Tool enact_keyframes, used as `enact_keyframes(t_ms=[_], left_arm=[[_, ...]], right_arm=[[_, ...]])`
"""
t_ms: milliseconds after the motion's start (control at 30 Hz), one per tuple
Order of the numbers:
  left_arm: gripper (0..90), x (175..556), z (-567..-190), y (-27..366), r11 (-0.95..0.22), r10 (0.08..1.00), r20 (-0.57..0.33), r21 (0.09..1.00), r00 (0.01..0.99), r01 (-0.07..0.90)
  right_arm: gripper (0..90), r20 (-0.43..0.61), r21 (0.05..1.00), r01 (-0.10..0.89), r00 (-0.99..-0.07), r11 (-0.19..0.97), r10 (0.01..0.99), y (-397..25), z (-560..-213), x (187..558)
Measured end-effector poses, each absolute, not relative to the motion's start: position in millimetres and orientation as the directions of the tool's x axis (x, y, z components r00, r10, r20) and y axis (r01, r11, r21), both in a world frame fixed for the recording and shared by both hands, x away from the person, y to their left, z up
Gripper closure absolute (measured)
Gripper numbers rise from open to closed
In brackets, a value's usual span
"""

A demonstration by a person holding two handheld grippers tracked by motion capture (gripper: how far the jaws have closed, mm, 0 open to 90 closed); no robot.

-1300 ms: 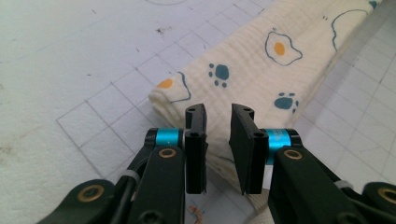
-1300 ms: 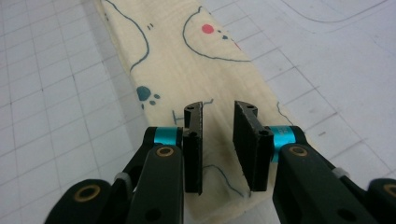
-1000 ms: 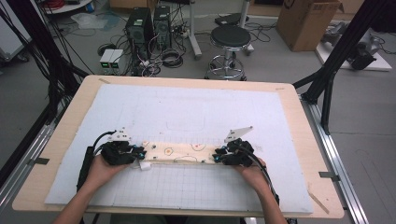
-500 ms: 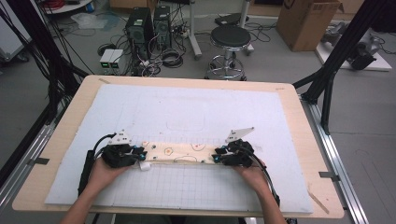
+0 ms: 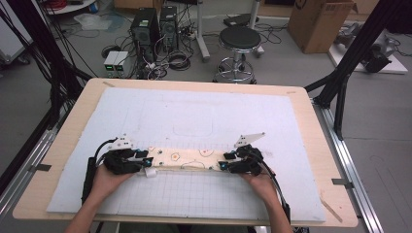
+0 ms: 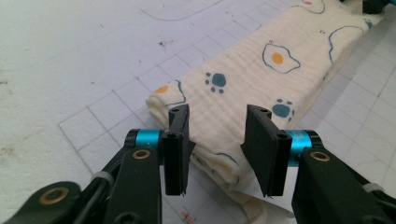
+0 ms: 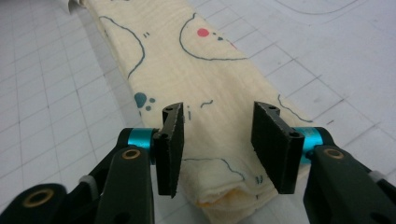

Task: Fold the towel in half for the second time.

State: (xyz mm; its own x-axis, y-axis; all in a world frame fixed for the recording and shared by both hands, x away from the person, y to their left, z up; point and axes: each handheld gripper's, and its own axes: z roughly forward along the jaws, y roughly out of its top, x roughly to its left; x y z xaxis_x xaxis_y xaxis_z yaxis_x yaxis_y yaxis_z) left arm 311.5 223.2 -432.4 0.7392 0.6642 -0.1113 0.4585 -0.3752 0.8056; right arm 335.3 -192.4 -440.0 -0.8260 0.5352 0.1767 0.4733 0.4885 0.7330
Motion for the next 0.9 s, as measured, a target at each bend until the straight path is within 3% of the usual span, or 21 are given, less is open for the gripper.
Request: enact_keyframes(t_ms=[267,900], left_arm=[[54.2,309,-429,223,-0.339,0.655,-0.138,0.825,0.743,0.452],[45.2,305,-423,226,-0.288,0.657,-0.16,0.85,0.737,0.441]], right_arm=[[46.5,0.175,0.784,0.464,-0.802,0.412,0.571,-199,-430,331],[29.3,0.155,0.809,0.46,-0.768,0.366,0.622,-204,-422,327]])
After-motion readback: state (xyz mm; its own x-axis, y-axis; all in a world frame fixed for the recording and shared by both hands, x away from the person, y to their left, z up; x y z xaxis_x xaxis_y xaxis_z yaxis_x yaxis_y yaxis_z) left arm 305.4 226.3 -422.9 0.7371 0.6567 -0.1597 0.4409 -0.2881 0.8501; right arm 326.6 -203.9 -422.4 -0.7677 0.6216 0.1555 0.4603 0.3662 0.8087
